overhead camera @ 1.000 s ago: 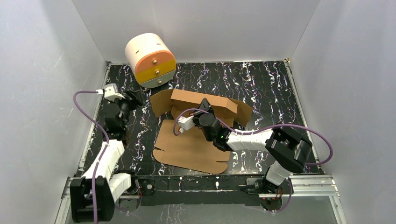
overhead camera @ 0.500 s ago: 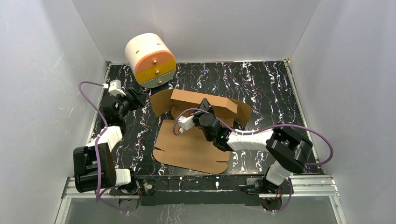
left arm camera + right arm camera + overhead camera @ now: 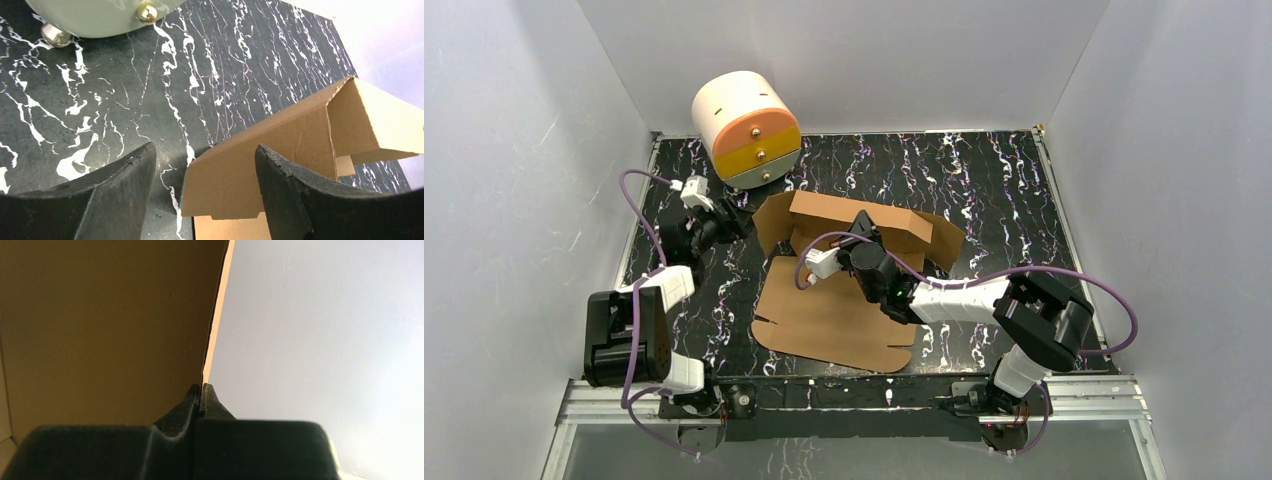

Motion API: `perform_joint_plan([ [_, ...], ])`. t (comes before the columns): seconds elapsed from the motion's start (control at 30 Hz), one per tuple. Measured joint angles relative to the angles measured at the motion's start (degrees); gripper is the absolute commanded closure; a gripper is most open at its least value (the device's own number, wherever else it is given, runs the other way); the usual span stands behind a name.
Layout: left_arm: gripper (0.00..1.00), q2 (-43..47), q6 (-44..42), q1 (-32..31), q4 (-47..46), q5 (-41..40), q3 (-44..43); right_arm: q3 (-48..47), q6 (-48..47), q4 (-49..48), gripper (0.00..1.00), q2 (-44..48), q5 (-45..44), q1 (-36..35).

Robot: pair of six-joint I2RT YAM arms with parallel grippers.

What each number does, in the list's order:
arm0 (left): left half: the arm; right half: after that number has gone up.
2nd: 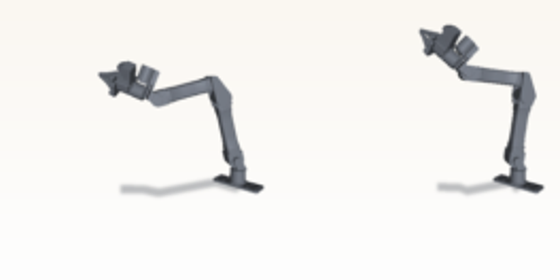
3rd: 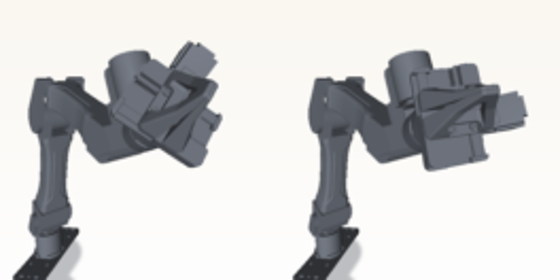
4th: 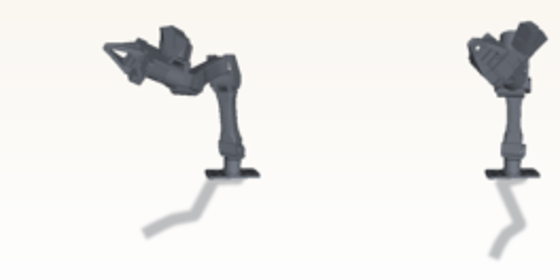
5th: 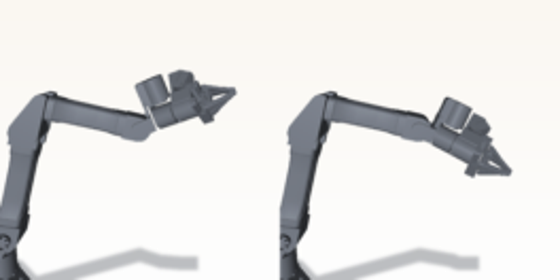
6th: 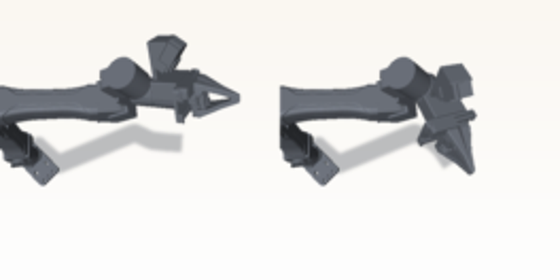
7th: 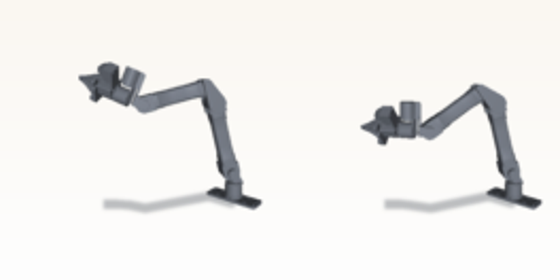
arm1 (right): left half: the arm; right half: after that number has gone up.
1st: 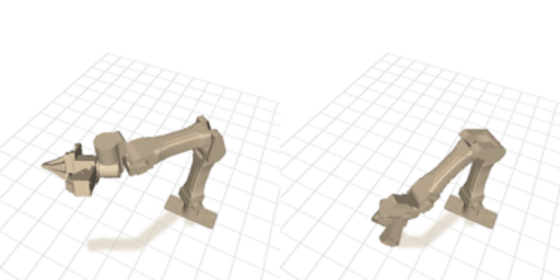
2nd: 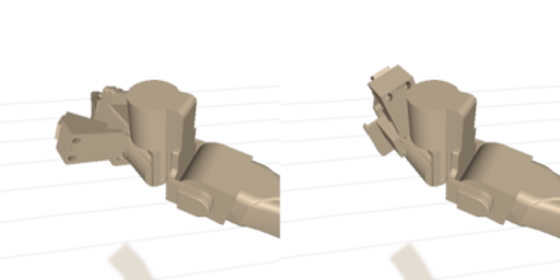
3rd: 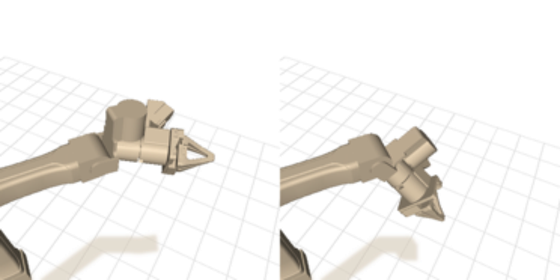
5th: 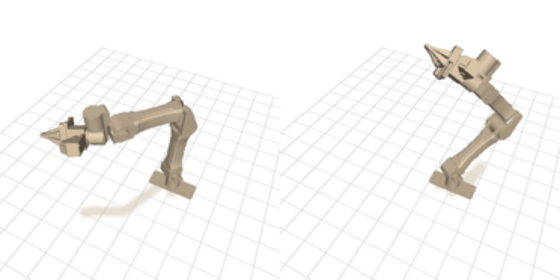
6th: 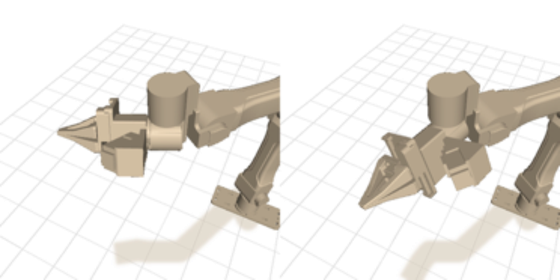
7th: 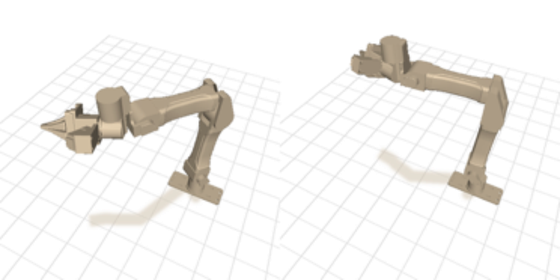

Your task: Fold the paper box

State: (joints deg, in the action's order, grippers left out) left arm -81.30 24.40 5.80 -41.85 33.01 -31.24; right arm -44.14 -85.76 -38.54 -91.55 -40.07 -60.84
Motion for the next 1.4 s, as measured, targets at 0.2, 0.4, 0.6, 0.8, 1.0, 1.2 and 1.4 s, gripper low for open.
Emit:
perform_joint_plan([
  [0.2, 0.3, 0.0, -1.6, -2.8, -0.5, 0.8, 1.5, -0.3, 0.0, 0.6, 1.0, 0.0, 0.0, 0.0],
  [0.4, 0.3, -0.3, -3.2, -5.0, -1.5, 1.2, 3.7, -0.3, 0.0, 0.7, 1.0, 0.0, 0.0, 0.0],
  [0.6, 0.3, -1.0, -4.5, -7.5, -3.5, 1.6, 5.4, -0.5, 0.0, 0.9, 1.0, 0.0, -0.1, 0.0],
  [0.8, 0.3, -1.0, -5.5, -9.1, -6.5, 1.6, 8.1, -0.7, 0.1, 1.2, 1.0, 0.0, -0.2, 0.0],
  [1.0, 0.32, -2.4, -6.6, -11.0, -9.2, 1.6, 8.5, -0.9, 0.1, 1.5, 1.0, -0.1, -0.2, 0.0],
  [1.2, 0.33, -5.7, -7.2, -12.4, -12.5, 1.6, 8.5, -1.2, 0.2, 2.4, 1.0, -0.1, -0.3, 0.0],
  [1.4, 0.35, -7.6, -7.9, -12.9, -15.8, 1.5, 8.5, -2.3, 0.8, 4.3, 1.0, -0.1, -0.4, 0.0],
])
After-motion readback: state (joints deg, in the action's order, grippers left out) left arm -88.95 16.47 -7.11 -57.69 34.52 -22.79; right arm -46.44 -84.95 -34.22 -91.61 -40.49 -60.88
